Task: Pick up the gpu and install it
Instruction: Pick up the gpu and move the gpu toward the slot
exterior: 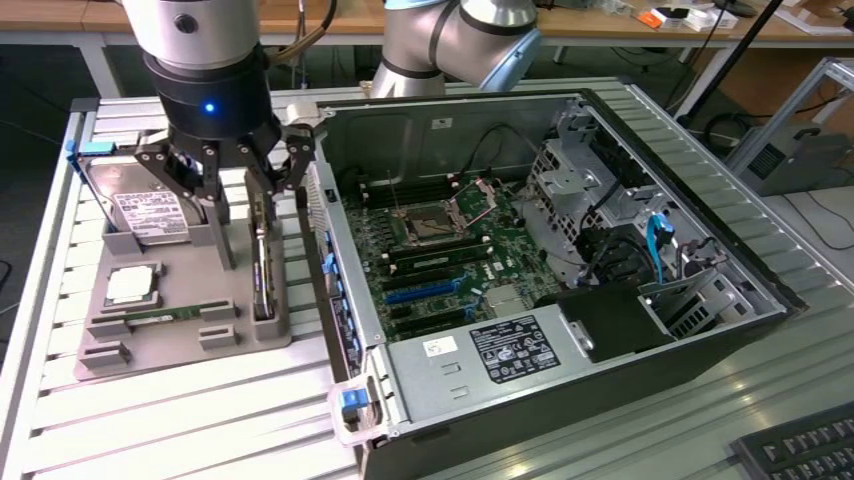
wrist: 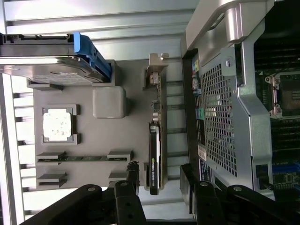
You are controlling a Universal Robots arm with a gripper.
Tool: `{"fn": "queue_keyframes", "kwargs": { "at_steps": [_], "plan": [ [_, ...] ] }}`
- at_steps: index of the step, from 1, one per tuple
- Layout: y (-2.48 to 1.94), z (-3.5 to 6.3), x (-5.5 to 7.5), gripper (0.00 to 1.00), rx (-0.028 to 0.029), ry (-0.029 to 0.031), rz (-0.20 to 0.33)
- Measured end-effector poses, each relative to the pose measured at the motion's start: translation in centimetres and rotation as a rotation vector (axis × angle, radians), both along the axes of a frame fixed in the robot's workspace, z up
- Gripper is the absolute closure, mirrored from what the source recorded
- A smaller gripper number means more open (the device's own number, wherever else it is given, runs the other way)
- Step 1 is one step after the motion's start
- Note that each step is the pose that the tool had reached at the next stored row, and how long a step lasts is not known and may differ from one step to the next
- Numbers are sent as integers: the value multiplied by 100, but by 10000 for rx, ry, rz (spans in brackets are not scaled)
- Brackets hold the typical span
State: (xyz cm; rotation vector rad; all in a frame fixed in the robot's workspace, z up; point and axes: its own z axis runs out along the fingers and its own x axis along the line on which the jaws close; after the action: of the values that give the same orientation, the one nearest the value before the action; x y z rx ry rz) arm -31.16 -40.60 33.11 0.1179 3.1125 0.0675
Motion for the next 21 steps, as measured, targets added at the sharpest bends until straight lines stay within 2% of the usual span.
{"fn": "queue_keyframes", "kwargs": {
  "at_steps": [21],
  "plan": [
    [5, -98, 29, 52, -77, -1, 0]
  ]
}}
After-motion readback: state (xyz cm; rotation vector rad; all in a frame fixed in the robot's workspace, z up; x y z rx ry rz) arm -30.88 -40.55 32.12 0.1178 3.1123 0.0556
